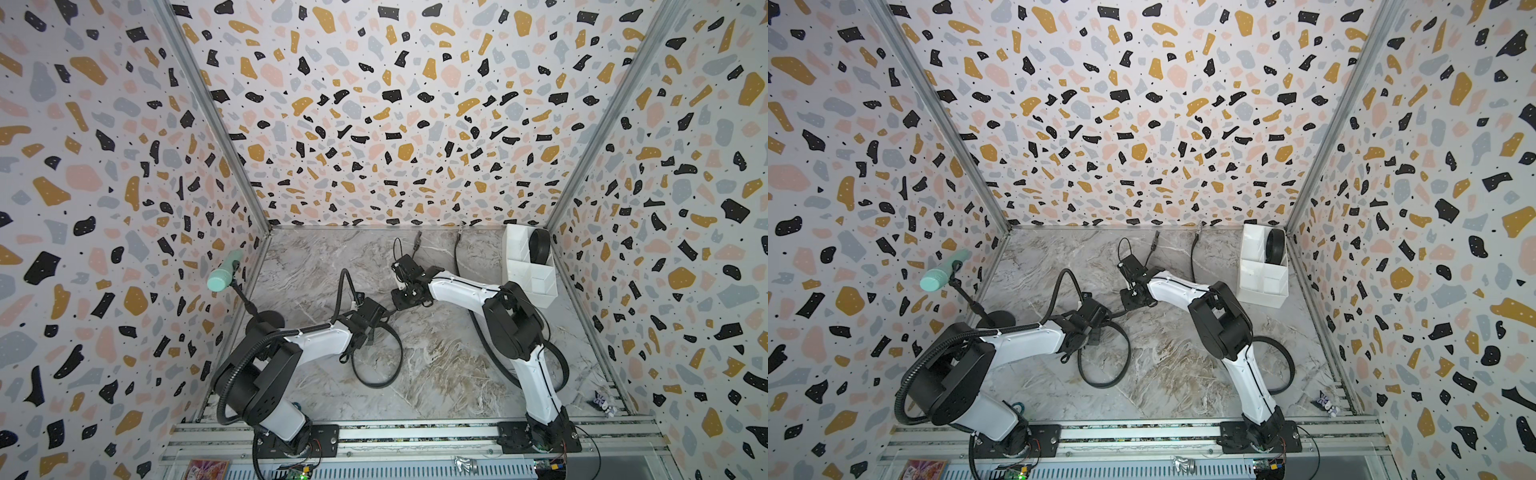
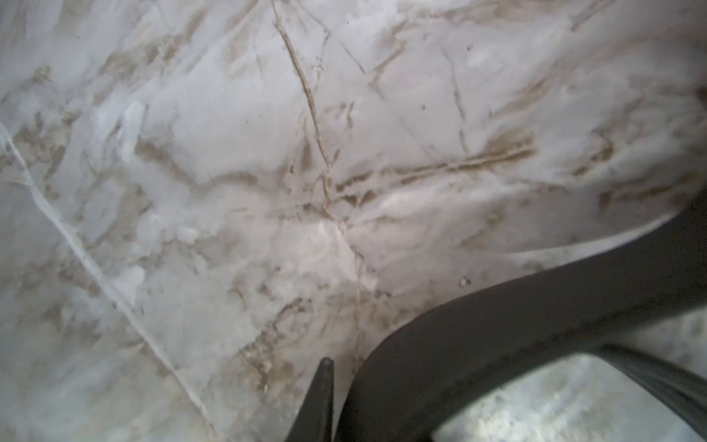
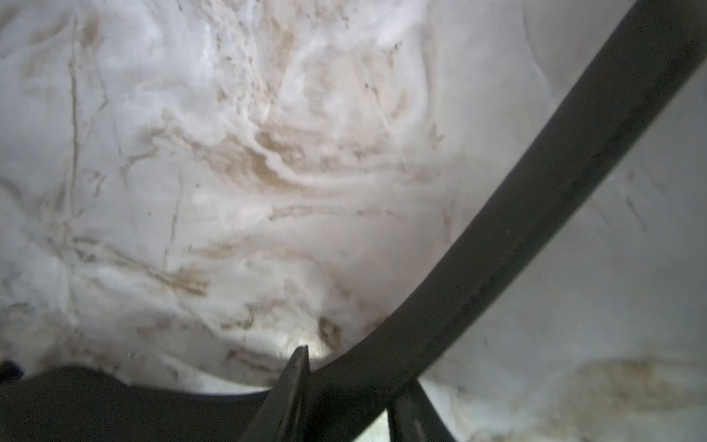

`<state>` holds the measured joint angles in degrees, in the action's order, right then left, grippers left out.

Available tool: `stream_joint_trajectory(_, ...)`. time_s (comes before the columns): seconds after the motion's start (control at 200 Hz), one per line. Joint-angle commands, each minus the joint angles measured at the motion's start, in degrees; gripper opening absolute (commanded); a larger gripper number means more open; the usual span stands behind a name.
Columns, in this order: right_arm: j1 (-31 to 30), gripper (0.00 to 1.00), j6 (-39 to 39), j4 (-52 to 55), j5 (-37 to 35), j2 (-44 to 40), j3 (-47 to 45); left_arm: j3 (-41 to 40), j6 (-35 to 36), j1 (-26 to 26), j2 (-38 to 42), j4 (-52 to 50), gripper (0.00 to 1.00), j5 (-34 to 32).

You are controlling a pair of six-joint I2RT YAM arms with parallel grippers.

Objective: Place the belts into the storage roll
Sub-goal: Roll the belt at the center of the board.

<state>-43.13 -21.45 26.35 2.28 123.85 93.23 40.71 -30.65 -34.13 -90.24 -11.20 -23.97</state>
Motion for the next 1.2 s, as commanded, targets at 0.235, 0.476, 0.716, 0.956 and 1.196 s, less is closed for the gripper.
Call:
stream_joint_trajectory(0.235, -1.1, 0.39, -6.4, 2.2, 1.4, -17.1, -25.6, 6.7, 1.2, 8.7, -10.4, 4.4, 0.01, -1.9)
stream_joint_trajectory(0.476, -4.9, 0.42, -11.4, 2.6, 5.3, -21.3, -31.1, 13.8, 4.0, 11.2, -16.1, 3.6, 0.04, -1.1)
stream_joint_trajectory(0.716, -0.7, 0.63, -5.6, 5.1, 2.2, -21.7, -19.5, 13.7, 5.4, 11.2, -16.0, 2.1, 0.00, -0.1)
stream_joint_trajectory(0.956, 8.3, 0.85, 2.8, 4.4, 2.0, -6.0, 7.3, 10.9, 5.1, 10.9, -13.5, 2.4, 0.00, 5.2)
stream_joint_trajectory(1.196, 9.3, 1.00, -0.8, 5.3, -2.9, 15.1, 35.2, 5.2, 2.3, 8.8, -11.7, 4.6, 0.00, 9.1)
